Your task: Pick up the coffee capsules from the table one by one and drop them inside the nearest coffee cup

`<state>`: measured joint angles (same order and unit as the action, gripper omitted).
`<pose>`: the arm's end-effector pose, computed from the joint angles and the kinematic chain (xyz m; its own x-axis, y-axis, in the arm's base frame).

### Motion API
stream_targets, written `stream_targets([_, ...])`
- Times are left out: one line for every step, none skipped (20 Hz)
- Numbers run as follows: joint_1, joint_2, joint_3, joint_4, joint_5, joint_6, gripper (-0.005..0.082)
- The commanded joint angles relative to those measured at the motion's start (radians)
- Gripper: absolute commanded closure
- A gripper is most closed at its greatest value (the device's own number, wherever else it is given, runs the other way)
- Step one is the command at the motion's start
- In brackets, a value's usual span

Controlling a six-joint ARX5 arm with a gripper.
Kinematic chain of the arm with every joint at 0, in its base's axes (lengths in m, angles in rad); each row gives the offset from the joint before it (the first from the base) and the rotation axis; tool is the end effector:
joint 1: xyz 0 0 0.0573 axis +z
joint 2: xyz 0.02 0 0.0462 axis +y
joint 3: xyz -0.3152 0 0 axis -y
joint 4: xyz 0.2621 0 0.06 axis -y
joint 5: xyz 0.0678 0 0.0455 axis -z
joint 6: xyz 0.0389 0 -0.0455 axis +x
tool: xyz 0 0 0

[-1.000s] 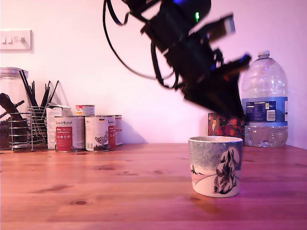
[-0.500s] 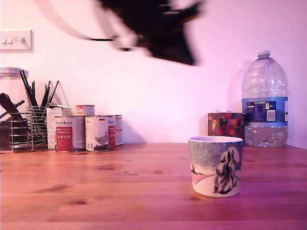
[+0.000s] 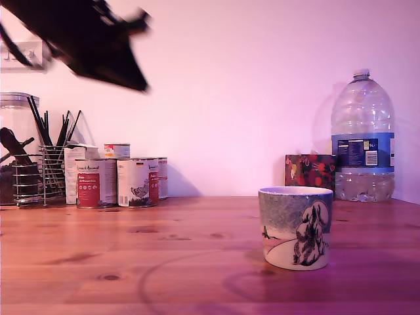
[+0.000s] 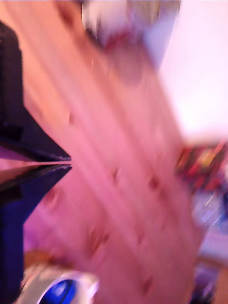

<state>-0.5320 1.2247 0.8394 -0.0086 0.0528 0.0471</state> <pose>0.2377 -0.1423 0.3162 0.7679 -0.5132 -0.3833 0.5635 0.8258 0.0232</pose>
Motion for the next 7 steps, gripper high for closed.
stream_targets([0.003,-0.006,-0.015,-0.014,0.002,-0.006,0.0789])
stream_targets([0.005,-0.010,-0.015,-0.016,0.002,-0.006,0.0789])
stream_targets([0.005,-0.013,-0.015,-0.025,0.002,-0.007,0.0788])
stream_targets([0.005,-0.013,-0.015,-0.032,0.001,-0.007,0.0789])
stream_targets([0.005,-0.013,-0.015,-0.037,-0.002,-0.016,0.0788])
stream_targets([0.005,-0.013,-0.015,-0.036,-0.003,-0.017,0.0789])
stream_targets([0.005,-0.013,-0.015,-0.035,-0.009,-0.018,0.0789])
